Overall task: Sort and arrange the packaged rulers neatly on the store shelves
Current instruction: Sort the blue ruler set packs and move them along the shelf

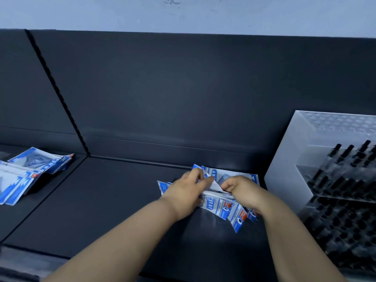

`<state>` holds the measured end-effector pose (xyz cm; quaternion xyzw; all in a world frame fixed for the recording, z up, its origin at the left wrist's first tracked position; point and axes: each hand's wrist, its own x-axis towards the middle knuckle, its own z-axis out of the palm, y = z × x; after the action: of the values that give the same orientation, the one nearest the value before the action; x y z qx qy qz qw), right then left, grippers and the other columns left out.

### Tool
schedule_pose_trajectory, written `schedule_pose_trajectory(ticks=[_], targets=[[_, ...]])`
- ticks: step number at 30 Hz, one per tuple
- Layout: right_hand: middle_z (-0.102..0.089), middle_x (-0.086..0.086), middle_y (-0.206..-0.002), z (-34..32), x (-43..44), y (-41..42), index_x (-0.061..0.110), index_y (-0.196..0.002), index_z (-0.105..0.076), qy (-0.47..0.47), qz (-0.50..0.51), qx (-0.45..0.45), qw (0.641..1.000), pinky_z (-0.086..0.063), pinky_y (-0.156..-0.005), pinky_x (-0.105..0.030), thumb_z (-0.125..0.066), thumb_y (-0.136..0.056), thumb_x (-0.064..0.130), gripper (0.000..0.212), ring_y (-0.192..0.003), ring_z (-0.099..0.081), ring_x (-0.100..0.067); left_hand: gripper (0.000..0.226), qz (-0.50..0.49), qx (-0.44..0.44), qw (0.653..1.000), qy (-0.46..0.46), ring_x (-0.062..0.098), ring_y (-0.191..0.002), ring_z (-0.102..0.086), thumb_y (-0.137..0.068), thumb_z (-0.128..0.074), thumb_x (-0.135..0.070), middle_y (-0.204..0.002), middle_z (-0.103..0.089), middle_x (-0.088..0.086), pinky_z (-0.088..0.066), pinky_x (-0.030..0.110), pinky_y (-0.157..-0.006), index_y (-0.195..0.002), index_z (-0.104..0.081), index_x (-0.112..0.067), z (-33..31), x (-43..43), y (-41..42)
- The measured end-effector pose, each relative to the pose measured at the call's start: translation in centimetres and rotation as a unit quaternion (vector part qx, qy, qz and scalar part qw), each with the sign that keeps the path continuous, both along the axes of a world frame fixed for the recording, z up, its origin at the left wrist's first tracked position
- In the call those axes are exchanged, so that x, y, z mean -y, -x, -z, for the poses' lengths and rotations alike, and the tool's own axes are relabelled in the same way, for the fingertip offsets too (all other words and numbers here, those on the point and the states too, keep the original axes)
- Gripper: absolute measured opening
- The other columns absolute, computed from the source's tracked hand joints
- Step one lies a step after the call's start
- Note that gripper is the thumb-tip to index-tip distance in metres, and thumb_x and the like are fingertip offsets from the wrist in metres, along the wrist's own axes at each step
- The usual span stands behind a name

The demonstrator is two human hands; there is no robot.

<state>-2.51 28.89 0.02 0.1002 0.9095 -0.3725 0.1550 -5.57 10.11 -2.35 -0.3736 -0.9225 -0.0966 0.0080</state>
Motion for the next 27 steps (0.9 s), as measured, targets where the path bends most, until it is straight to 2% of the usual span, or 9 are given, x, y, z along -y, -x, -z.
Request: schedule_pose_trajectory(ticks=[4, 6, 8, 11, 14, 18, 23, 25, 27], targets=[[-0.07, -0.002, -0.1, -1.2, 0.5, -1.0, 0.022, -0.079, -0.07, 0.092, 0.026, -0.011, 0.995, -0.049, -0.091, -0.033, -0.046, -0.092, 0.011, 0.029, -0.1, -0.064, -0.021, 0.045, -0.026, -0.062, 0.998, 0.016, 0.024, -0.133, -0.022, -0.087, -0.059, -0.034, -0.147, -0.024, 0.001, -0.023, 0.034, -0.105, -0.13, -0.051, -0.022, -0.5, -0.4, 0.3], [-0.063, 0.007, -0.105, -1.4, 0.8, -1.6, 0.028, -0.09, -0.065, -0.039, -0.023, -0.032, 0.998, -0.044, -0.088, -0.03, -0.051, -0.089, 0.041, 0.019, -0.105, -0.057, -0.015, 0.036, -0.02, -0.086, 0.995, 0.045, 0.025, -0.135, -0.024, -0.09, -0.054, -0.04, -0.141, -0.041, -0.001, -0.013, 0.036, -0.105, -0.12, -0.056, -0.019, -0.5, -0.7, 0.5], [-0.056, 0.012, -0.114, -1.3, 1.4, -2.4, 0.037, -0.11, -0.058, -0.243, -0.069, -0.059, 0.966, -0.038, -0.079, -0.025, -0.054, -0.084, 0.054, 0.031, -0.111, -0.052, -0.011, 0.033, -0.01, -0.098, 0.992, 0.081, 0.021, -0.124, -0.039, -0.094, -0.046, -0.045, -0.121, -0.059, -0.002, -0.007, 0.033, -0.103, -0.112, -0.055, -0.02, -0.5, -1.0, 0.5], [-0.054, 0.008, -0.121, -1.2, 1.2, -2.8, 0.038, -0.123, -0.05, -0.303, -0.061, -0.092, 0.947, -0.034, -0.076, -0.025, -0.053, -0.089, 0.03, 0.035, -0.112, -0.053, -0.015, 0.042, 0.009, -0.141, 0.989, 0.033, 0.022, -0.105, -0.057, -0.089, -0.043, -0.056, -0.105, -0.066, -0.003, -0.015, 0.034, -0.103, -0.109, -0.059, -0.023, -0.8, -0.6, 0.9], [-0.059, 0.006, -0.117, -1.0, -0.1, -3.1, 0.034, -0.13, -0.043, -0.357, -0.053, -0.05, 0.931, -0.037, -0.084, -0.031, -0.051, -0.085, 0.018, 0.048, -0.109, -0.057, -0.02, 0.067, -0.035, -0.026, 0.995, 0.087, 0.02, -0.124, -0.045, -0.081, -0.055, -0.064, -0.134, -0.048, -0.006, -0.024, 0.034, -0.105, -0.138, -0.037, -0.035, -1.0, 1.5, 1.6], [-0.055, 0.005, -0.125, -0.5, 0.3, -3.1, 0.032, -0.133, -0.042, -0.292, -0.031, -0.056, 0.954, -0.044, -0.076, -0.027, -0.053, -0.086, 0.014, 0.051, -0.105, -0.058, -0.02, 0.071, -0.079, 0.125, 0.988, 0.044, 0.023, -0.12, -0.046, -0.08, -0.07, -0.044, -0.131, -0.043, -0.003, -0.04, 0.033, -0.097, -0.139, -0.031, -0.036, -0.4, 2.2, 1.8], [-0.066, -0.004, -0.098, -0.4, 0.1, -2.5, 0.025, -0.099, -0.064, -0.062, -0.03, -0.041, 0.997, -0.044, -0.07, -0.027, -0.039, -0.082, -0.006, 0.044, -0.085, -0.058, -0.017, 0.06, -0.047, -0.048, 0.996, 0.054, 0.021, -0.129, -0.031, -0.079, -0.066, -0.049, -0.134, -0.041, -0.005, -0.027, 0.03, -0.105, -0.13, -0.044, -0.026, -0.3, 0.9, 1.3], [-0.069, -0.005, -0.088, -0.9, -0.6, -1.2, 0.023, -0.08, -0.068, 0.022, 0.008, -0.015, 1.0, -0.044, -0.072, -0.025, -0.041, -0.084, -0.005, 0.039, -0.079, -0.06, -0.017, 0.055, -0.031, -0.05, 0.994, 0.091, 0.019, -0.127, -0.037, -0.081, -0.063, -0.05, -0.132, -0.048, -0.006, -0.027, 0.029, -0.101, -0.128, -0.044, -0.027, -0.6, 0.6, 1.5], [-0.069, -0.006, -0.088, -0.7, -1.7, 1.2, 0.019, -0.072, -0.071, 0.053, 0.083, -0.036, 0.994, -0.047, -0.088, -0.028, -0.049, -0.087, 0.003, 0.032, -0.093, -0.064, -0.025, 0.051, -0.031, -0.014, 0.993, 0.111, 0.022, -0.116, -0.049, -0.084, -0.061, -0.049, -0.119, -0.058, 0.0, -0.031, 0.03, -0.095, -0.127, -0.043, -0.028, -1.0, 0.4, 1.6]])
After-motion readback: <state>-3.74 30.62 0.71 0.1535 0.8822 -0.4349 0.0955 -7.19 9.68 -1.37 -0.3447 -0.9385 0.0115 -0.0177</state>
